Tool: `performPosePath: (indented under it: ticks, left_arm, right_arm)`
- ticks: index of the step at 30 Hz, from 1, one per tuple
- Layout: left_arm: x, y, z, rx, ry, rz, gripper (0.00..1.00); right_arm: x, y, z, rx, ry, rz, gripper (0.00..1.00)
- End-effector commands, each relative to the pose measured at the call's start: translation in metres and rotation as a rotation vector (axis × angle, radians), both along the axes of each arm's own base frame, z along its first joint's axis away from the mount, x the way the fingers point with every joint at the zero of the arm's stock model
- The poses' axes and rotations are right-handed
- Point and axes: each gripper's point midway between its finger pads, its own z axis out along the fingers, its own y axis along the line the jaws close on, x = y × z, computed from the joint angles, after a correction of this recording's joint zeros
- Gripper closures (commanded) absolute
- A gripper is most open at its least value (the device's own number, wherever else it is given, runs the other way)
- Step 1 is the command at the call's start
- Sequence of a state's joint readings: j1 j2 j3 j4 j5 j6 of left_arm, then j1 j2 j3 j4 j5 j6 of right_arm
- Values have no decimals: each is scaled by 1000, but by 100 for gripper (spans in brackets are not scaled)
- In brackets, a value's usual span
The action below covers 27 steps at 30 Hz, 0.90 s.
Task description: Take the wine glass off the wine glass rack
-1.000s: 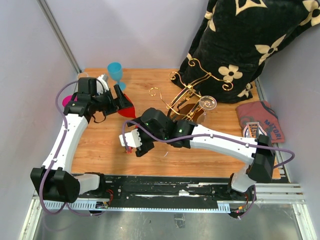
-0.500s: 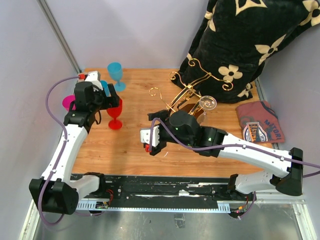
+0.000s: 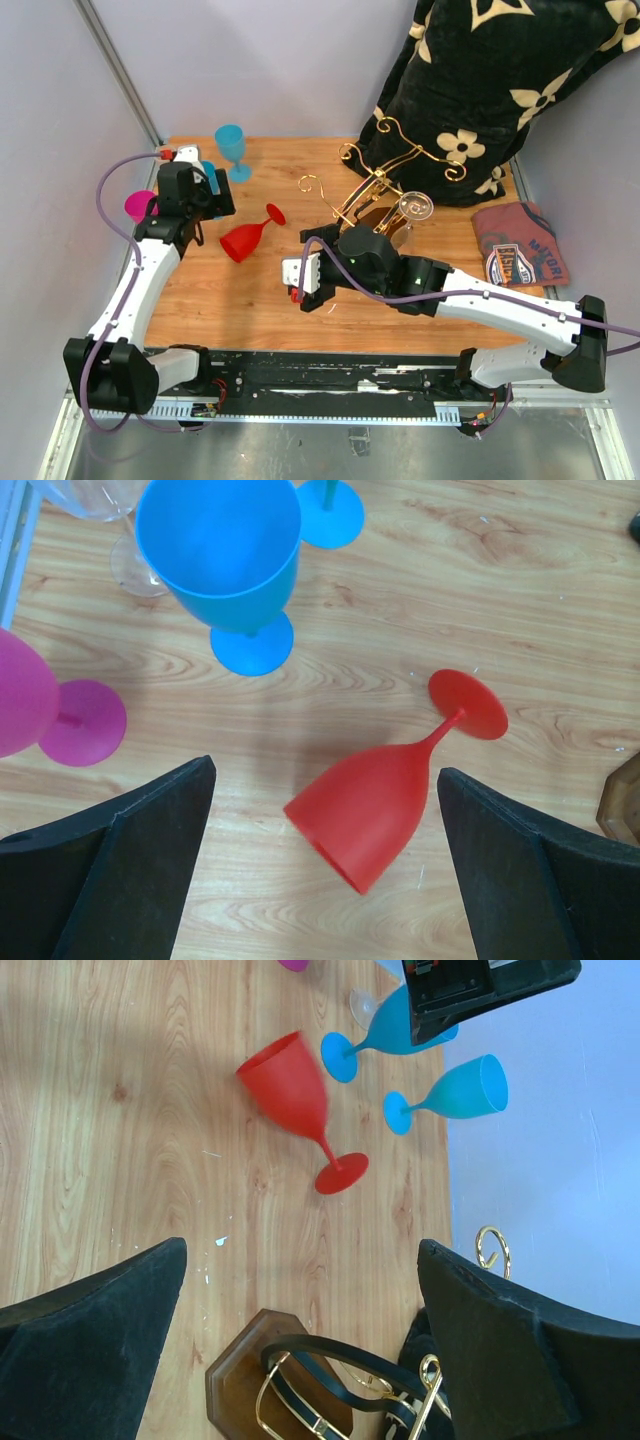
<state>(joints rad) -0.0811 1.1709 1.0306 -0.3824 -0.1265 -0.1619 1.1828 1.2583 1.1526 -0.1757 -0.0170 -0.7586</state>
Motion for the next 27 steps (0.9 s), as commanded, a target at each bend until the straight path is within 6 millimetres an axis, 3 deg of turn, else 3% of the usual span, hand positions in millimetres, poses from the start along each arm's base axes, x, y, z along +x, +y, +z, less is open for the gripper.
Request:
performPosePath:
  ticks: [1, 6, 10, 15, 23, 24, 27]
  left_arm:
    - [4, -6, -3, -32, 11, -5, 1]
    - [-10, -5, -8, -83, 13, 38, 0]
    - [-21, 10, 13, -115, -45, 147, 0]
    - [-35, 26, 41, -173, -98, 232, 0]
    - [-50, 42, 62, -184, -123, 293, 0]
    - [-52, 43, 65, -189, -133, 302, 0]
    - [-55, 45, 73, -197, -162, 313, 0]
  right_arm:
    - [8, -5, 12, 68, 29, -60, 1]
    - [9, 14, -1, 99, 231, -129, 1]
    - [23, 50, -47, 6, 398, -240, 3]
    - [41, 85, -97, -109, 441, -343, 4]
    - [64, 81, -180, -346, 425, -526, 12]
    - [70, 76, -192, -379, 399, -561, 21]
    - [83, 61, -206, -481, 334, -667, 67]
